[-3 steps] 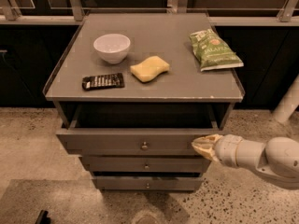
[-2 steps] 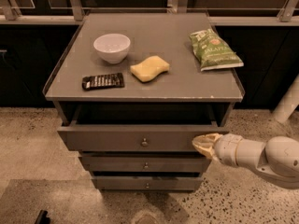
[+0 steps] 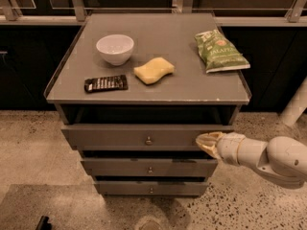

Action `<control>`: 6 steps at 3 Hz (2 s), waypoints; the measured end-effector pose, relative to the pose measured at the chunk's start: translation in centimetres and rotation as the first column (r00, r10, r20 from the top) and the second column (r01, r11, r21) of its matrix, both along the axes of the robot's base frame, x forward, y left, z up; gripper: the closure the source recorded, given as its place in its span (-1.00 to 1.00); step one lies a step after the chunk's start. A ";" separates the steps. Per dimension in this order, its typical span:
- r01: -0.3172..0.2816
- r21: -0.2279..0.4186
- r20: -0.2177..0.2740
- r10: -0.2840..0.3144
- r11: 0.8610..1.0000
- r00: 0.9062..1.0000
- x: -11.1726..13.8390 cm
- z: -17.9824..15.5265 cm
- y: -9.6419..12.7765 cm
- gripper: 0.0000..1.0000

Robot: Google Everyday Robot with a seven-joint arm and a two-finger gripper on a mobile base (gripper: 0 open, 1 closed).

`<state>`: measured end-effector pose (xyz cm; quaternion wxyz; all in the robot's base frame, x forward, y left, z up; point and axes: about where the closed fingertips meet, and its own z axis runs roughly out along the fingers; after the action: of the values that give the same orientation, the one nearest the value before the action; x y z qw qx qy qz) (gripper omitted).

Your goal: Close top drawer

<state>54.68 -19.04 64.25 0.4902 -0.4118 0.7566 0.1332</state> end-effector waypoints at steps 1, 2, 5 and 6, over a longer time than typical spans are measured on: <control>0.013 -0.014 0.030 -0.013 1.000 0.999 2.1 0.1 0.3 1.00; 0.014 -0.014 0.029 -0.013 1.000 0.999 1.8 0.1 0.4 1.00; 0.024 -0.024 -0.060 -0.025 0.999 0.998 -2.0 0.0 -1.8 0.19; 0.024 -0.025 -0.060 -0.025 0.999 0.998 -2.0 0.0 -1.8 -0.28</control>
Offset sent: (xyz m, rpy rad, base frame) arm 0.0895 0.0026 0.0054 -0.0824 -0.0817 -0.0172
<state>52.63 -20.86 64.27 0.4640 -0.4042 0.7774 0.1304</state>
